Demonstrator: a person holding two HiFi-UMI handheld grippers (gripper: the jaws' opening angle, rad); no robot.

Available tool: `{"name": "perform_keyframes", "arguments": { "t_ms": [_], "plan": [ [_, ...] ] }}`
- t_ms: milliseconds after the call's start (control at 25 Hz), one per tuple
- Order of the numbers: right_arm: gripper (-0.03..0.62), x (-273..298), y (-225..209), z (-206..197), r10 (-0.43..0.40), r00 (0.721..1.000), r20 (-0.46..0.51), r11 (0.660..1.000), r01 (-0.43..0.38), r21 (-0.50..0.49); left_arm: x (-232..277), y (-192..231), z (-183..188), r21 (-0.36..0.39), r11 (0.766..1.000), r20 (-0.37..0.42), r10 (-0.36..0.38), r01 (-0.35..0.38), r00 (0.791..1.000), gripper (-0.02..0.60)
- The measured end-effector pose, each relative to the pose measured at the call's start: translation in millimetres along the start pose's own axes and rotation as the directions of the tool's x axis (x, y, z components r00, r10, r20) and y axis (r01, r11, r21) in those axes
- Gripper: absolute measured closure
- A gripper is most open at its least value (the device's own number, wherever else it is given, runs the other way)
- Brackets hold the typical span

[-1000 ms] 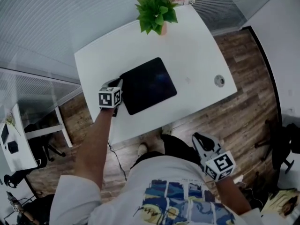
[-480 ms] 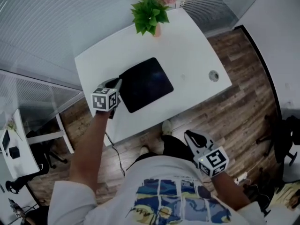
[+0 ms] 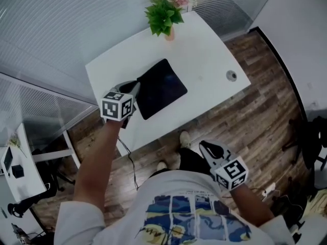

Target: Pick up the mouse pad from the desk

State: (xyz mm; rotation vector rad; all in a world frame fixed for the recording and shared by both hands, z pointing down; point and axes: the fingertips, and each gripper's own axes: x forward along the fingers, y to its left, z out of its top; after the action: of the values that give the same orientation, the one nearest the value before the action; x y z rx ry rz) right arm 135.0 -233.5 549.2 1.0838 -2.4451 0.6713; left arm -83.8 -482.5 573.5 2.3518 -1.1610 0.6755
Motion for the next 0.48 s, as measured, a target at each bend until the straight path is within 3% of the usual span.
{"name": "perform_keyframes", "arguments": {
  "t_ms": [480],
  "plan": [
    [0.571,-14,54,-16,-0.042,0.998,0.049,0.999,0.041,0.025,-56,-23,38,0.076,0.995,0.057,-0.067,0.062,0.996,0.557]
  ]
}}
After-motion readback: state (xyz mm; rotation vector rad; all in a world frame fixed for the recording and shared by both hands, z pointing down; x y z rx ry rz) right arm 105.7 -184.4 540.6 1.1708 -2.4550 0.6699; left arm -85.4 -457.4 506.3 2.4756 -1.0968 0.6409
